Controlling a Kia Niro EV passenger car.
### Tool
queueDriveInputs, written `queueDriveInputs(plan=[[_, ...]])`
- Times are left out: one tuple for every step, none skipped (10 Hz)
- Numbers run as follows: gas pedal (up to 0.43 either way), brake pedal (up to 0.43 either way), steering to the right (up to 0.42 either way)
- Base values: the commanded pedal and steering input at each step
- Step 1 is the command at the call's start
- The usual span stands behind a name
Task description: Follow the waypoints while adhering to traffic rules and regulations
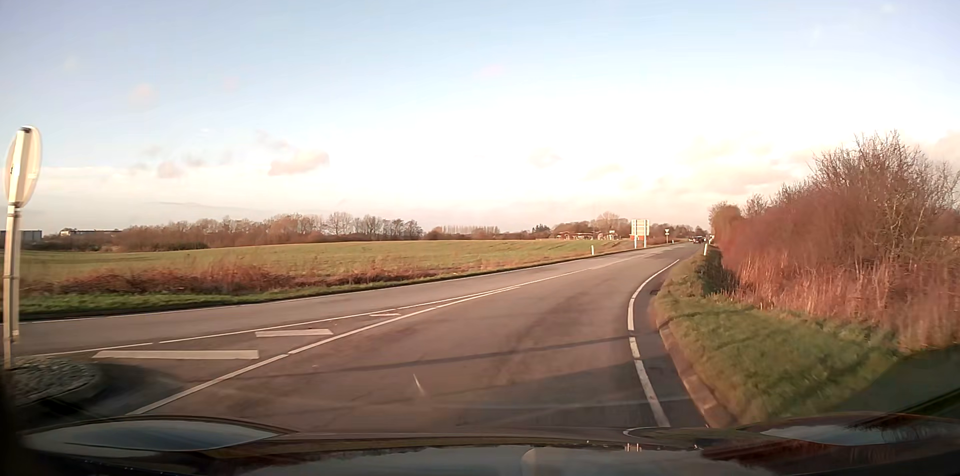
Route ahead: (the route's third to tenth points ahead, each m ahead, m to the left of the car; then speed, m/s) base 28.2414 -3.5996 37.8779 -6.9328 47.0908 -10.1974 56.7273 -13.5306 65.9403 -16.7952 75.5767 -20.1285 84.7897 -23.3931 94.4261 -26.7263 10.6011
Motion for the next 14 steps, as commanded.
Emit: queueDriveInputs(plan=[[0.319,0.000,0.084],[0.331,0.000,0.084],[0.331,0.000,0.084],[0.331,0.000,0.085],[0.331,0.000,0.085],[0.339,0.000,0.084],[0.339,0.000,0.084],[0.339,0.000,0.082],[0.339,0.000,0.079],[0.339,0.000,0.071],[0.339,0.000,0.066],[0.350,0.000,0.055],[0.370,0.000,0.048],[0.370,0.000,0.045]])
